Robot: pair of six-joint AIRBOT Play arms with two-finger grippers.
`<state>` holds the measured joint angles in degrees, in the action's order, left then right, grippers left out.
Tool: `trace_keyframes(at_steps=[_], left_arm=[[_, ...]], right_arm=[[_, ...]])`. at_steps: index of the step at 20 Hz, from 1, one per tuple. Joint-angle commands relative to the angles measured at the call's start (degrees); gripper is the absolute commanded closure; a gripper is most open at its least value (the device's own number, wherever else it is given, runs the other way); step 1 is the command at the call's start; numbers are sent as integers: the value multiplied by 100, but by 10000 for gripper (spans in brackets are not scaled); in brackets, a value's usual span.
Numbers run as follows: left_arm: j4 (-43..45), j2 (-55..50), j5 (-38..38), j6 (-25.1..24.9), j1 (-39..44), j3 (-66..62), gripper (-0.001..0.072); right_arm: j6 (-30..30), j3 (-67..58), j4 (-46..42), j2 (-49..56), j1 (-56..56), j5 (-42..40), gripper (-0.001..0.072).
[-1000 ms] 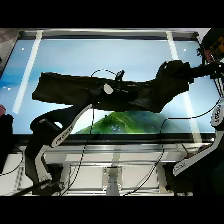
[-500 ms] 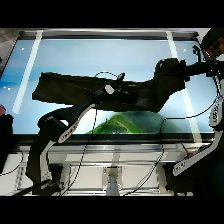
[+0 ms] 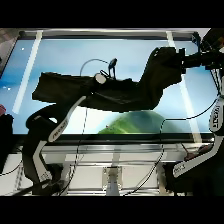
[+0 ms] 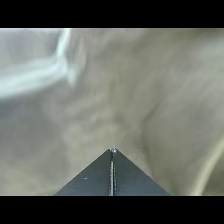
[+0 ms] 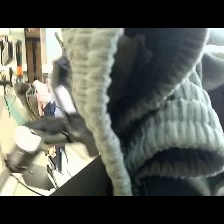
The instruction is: Fold the clothes and pants, and hang the long-sleeved shirts on hangers.
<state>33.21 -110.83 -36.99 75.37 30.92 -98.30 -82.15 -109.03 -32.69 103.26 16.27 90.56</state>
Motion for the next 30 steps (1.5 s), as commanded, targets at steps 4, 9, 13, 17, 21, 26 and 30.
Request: trace_keyframes(at_steps=[4, 9, 13, 17, 21, 26, 30], left_arm=[[3191, 1456, -1154, 1263, -914, -55, 703], [4057, 2135, -1840, 1298, -1099, -55, 701], [4048, 2262, -1923, 1298, -1115, -55, 697], [4050, 2277, -2109, 1298, -1115, -55, 686], [4223, 2437, -2015, 1300, -1246, -55, 688], [4221, 2625, -2107, 1298, -1871, -52, 699], [4103, 2629, -2271, 1174, -2378, -48, 701]], right_arm=[[-938, 0, -1233, -125, -1580, -632, 689], [-2542, 0, -2500, -68, -3106, -2214, 689], [-3585, 0, -3272, 304, -4295, -3027, 687], [-3587, 2, -3486, 605, -5066, -4301, 228], [-3585, 0, -3598, 601, -5134, -4743, 190], [-3359, 0, -3674, 516, -4594, -3543, 686], [-2374, 2, -3620, 190, -3615, -2911, 692]])
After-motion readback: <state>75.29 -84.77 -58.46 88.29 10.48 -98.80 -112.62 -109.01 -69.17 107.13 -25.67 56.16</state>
